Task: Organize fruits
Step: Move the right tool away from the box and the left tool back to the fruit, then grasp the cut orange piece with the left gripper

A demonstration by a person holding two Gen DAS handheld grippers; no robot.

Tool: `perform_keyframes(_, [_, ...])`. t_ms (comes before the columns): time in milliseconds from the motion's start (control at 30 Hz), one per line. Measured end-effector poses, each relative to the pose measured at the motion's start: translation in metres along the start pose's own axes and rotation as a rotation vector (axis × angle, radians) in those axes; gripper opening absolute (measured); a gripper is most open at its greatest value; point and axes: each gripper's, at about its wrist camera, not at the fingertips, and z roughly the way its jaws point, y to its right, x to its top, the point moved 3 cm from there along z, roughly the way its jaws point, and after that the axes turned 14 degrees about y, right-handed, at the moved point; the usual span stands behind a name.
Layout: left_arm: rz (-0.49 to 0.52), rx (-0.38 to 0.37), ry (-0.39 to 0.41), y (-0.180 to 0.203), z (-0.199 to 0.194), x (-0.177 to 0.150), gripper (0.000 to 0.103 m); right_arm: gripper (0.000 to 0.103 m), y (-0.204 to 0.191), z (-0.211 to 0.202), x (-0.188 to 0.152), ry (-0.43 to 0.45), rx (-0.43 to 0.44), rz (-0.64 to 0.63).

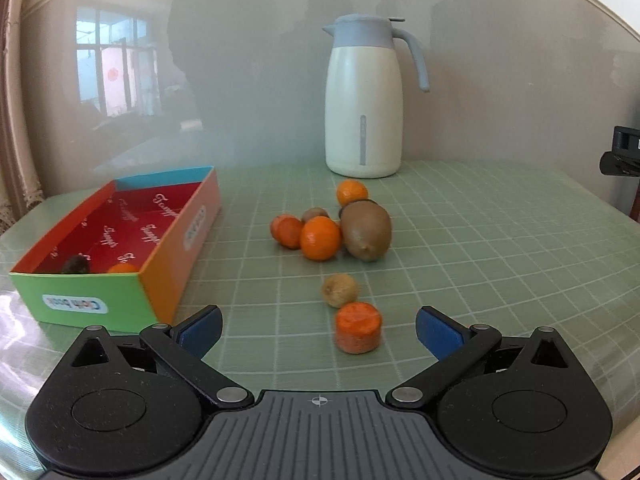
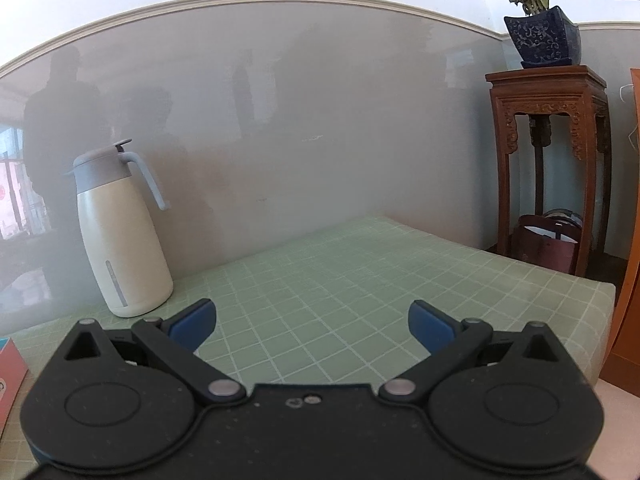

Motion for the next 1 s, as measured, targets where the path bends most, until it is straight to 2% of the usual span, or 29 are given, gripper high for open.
perform_keyframes(267, [-0.022,-0.013,-0.002,0.012,0.011,-0.001,0.101,0.103,-0.001,0.002,-0.001,-0.009,0.013,0.001])
perform_keyframes(333, [-0.032,-0.011,-0.020,0.013,0.016,-0.002,0.083,0.103,-0.001,0.002,-0.001,-0.009,0.014,0.000])
perform_keyframes(433, [-0.052,-0.011,-0.061,0.012,0.026,-0.007,0.082,0.103,-0.001,0.003,-0.002,-0.010,0.013,0.001])
perform_keyframes(600, [-0.074,-0.003,-0.072,0.011,0.032,-0.010,0.080,0.103,0.001,0.004,-0.002,-0.013,0.011,0.000])
perform_keyframes(700, [-0.072,-0.016,-0.081,0.014,0.036,-0.012,0.066,0.103,0.003,0.005,-0.003,-0.014,0.008,0.003])
perform_keyframes(767, [-0.077,-0.023,-0.093,0.016,0.038,-0.014,0.062,0.103,0.004,0.006,-0.003,-0.017,0.006,0.003])
perform_keyframes(867, [-0.075,-0.025,-0.089,0.019,0.039,-0.014,0.050,0.103,0.007,0.007,-0.004,-0.019,0.004,0.001])
perform_keyframes(933, [-0.073,-0.026,-0.086,0.020,0.040,-0.014,0.038,0.103,0.008,0.007,-0.003,-0.017,0.000,0.000])
perform_keyframes(1000, [-0.069,-0.020,-0.082,0.021,0.039,-0.014,0.031,0.103,0.010,0.007,-0.003,-0.017,-0.005,0.002])
